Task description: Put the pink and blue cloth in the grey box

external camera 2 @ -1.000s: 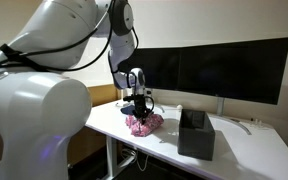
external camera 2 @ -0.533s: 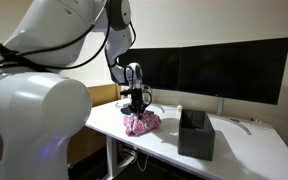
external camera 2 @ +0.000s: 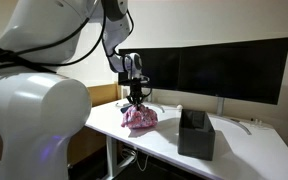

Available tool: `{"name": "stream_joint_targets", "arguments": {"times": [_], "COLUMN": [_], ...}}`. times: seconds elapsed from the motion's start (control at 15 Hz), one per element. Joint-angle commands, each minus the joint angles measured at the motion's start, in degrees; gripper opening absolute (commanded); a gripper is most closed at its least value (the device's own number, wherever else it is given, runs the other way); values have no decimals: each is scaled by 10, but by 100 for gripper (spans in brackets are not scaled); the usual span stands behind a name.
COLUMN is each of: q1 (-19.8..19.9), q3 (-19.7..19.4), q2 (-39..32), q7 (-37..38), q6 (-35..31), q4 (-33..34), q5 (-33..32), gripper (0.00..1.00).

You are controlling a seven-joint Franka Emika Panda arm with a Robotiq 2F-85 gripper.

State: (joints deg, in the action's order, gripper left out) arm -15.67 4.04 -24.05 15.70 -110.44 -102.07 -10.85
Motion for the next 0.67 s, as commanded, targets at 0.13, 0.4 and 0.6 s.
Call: {"name": "stream_joint_targets", "arguments": {"times": [0.13,0.4,0.6], "q1": [21,37,55], "q3": [9,3,1], "q2": [34,59,83], "q7": [-52,-72,-93], "q6": [46,60,76], "q4": [12,22,32], "q5": [9,5,9], "gripper": [11,11,11]}}
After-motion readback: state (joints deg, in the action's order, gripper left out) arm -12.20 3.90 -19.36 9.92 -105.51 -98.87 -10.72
